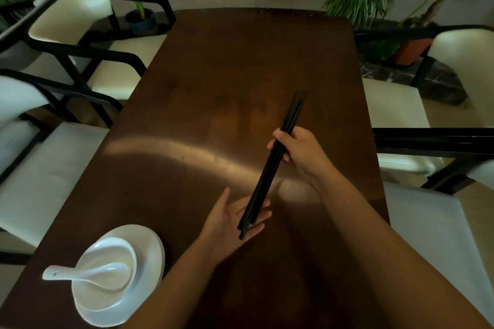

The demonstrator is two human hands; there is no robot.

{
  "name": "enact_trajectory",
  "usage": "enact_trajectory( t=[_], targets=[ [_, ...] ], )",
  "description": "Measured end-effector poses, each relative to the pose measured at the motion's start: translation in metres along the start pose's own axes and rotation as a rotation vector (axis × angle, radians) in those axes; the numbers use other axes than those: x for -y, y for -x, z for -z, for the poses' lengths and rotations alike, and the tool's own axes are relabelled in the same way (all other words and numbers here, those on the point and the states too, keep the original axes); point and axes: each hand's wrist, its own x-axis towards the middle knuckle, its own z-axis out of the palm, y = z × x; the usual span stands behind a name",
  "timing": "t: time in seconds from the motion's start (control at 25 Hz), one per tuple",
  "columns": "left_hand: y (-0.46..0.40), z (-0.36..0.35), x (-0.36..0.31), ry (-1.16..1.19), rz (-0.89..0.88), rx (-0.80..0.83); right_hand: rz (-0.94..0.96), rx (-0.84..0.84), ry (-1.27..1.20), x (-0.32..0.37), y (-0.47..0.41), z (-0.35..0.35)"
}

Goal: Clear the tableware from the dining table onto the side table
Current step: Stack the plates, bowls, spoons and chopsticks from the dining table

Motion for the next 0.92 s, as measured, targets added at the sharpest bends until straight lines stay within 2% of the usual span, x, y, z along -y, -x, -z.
enact_trajectory(
  t=[0.12,0.2,0.36,0.52,0.64,0.72,0.8,0.84,0.92],
  targets=[
    [-0.005,-0.003,0.015,0.44,-0.107,-0.032,0.187,-0.081,-0.009,0.019,0.01,-0.007],
    [-0.009,-0.013,0.007,0.58,-0.166,-0.009,0.299,-0.095,0.028,0.026,0.019,-0.016],
    [-0.015,-0.028,-0.013,0.617,-0.251,-0.03,0.373,-0.125,0.07,0.03,0.03,-0.024],
    [-0.013,-0.031,-0.019,0.618,-0.279,-0.056,0.29,-0.102,0.004,0.026,0.031,-0.025],
    [-0.005,-0.03,-0.022,0.624,-0.331,-0.136,0.216,-0.151,-0.043,0.022,0.032,-0.028],
    [0.005,-0.025,-0.027,0.44,-0.326,-0.238,0.18,-0.198,-0.068,0.021,0.034,-0.03],
    [0.024,-0.014,-0.037,0.008,-0.338,-0.335,0.157,-0.226,-0.098,0.023,0.033,-0.036],
    [0.038,-0.008,-0.044,-0.186,-0.388,-0.359,0.151,-0.22,-0.111,0.025,0.032,-0.042],
    [0.063,0.007,-0.06,-0.348,-0.531,-0.386,0.151,-0.181,-0.165,0.028,0.029,-0.059]
  ],
)
